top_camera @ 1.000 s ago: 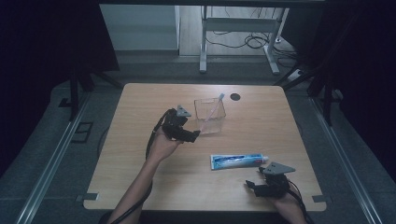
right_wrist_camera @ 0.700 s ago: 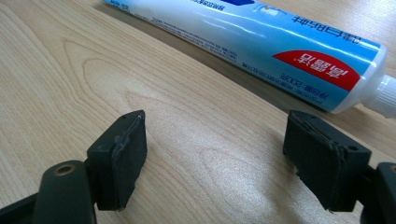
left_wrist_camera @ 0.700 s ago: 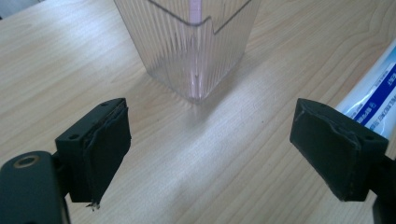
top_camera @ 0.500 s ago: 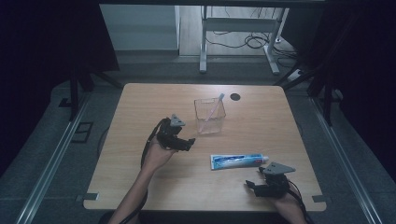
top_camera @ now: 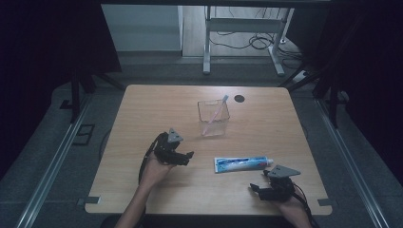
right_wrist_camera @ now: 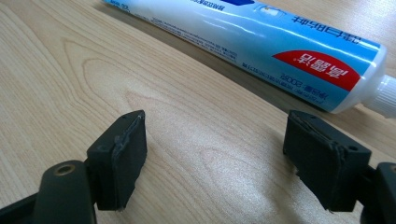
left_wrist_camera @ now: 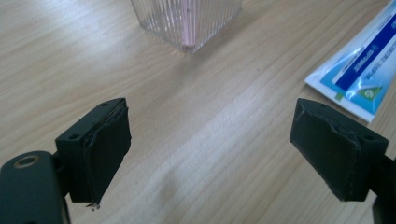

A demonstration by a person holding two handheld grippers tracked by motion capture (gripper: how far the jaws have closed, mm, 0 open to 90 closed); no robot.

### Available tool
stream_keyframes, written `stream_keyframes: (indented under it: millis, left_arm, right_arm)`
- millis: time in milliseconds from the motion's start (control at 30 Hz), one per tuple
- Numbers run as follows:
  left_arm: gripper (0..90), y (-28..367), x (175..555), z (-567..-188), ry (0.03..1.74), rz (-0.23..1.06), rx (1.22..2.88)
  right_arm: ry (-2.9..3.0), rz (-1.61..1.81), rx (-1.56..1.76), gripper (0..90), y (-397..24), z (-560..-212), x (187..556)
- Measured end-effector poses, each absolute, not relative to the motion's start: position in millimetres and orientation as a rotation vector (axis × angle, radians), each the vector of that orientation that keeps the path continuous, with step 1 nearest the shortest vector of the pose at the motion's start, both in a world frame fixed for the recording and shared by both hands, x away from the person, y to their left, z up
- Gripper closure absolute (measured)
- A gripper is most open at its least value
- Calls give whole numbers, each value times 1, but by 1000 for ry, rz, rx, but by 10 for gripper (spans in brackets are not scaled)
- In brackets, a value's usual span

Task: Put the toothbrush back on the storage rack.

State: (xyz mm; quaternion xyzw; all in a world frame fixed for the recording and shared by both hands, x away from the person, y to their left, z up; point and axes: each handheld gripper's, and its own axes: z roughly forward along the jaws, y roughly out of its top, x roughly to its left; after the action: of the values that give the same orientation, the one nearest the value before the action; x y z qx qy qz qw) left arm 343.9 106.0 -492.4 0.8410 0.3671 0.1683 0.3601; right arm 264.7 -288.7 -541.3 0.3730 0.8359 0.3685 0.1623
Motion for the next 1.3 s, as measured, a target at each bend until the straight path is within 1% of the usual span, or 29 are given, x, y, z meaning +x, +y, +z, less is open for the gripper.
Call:
stream_keyframes:
  millis: [467, 833, 1133, 1300]
  left_arm:
    - [127, 121, 319, -516, 992, 443, 2159]
    - [128, 122, 305, -532, 1003, 428, 2207]
    - [128, 120, 302, -540, 1007, 411, 2234]
    - [128, 121, 302, -542, 1012, 390, 2214]
  right_arm:
    - [2384, 1052, 1065, 214, -289, -541, 265]
    - [2384, 1052, 1065, 214, -289, -541, 265]
    - [2387, 1054, 1066, 210, -288, -541, 265]
    - [2389, 1054, 1064, 207, -288, -541, 265]
